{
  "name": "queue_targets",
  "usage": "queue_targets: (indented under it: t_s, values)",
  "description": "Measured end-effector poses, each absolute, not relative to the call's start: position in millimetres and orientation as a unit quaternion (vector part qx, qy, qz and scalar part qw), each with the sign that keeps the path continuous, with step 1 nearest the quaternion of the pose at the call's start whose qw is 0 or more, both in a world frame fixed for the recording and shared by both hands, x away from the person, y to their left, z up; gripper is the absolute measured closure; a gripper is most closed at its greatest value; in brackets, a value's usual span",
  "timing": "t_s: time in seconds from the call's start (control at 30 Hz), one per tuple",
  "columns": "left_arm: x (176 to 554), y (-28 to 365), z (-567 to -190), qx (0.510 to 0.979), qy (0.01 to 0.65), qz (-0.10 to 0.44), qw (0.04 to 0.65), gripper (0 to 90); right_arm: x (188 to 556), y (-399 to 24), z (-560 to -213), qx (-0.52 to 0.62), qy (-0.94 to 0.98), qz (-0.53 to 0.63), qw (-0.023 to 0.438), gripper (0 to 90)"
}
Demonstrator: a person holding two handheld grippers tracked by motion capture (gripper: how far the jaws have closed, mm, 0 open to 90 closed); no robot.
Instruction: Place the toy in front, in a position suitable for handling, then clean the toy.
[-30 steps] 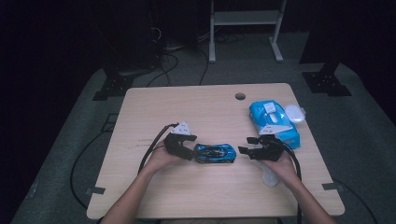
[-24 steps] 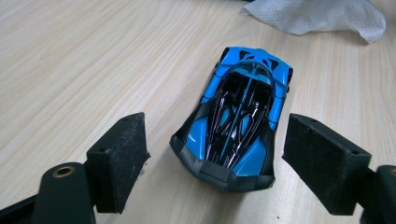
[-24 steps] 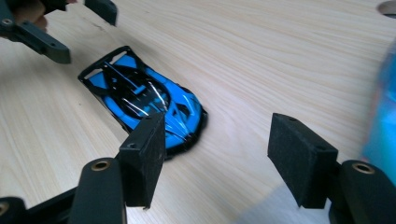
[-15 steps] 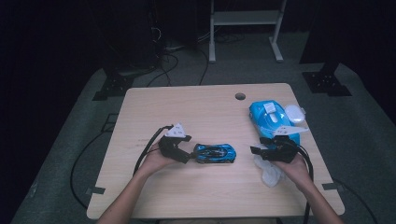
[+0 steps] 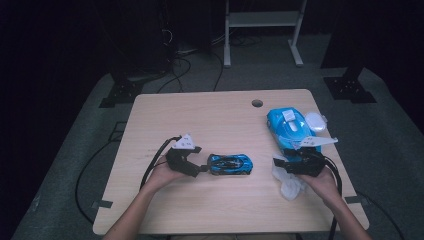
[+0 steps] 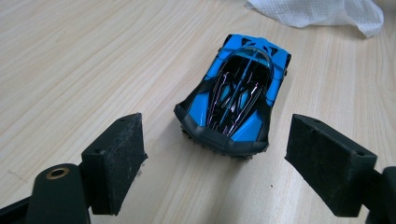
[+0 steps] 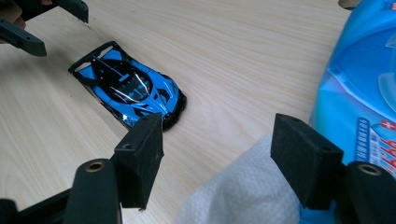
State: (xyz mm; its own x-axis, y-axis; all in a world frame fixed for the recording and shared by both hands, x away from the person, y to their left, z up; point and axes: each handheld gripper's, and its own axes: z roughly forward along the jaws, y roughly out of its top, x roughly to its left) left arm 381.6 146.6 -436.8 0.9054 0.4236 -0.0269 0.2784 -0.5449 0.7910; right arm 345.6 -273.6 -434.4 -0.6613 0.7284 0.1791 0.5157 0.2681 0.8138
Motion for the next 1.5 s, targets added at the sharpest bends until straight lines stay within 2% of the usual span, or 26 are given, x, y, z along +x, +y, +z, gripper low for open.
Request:
queue_targets:
  t_s: [1.27,1.5]
  values:
    - [361,166,-432,0.879,0.201,0.091,0.423,15.8,323,-311,-437,0.424,0.775,0.451,0.127,31.5]
    - [356,166,-430,0.883,0.199,0.09,0.415,12.9,317,-315,-438,0.423,0.775,0.452,0.128,30.7]
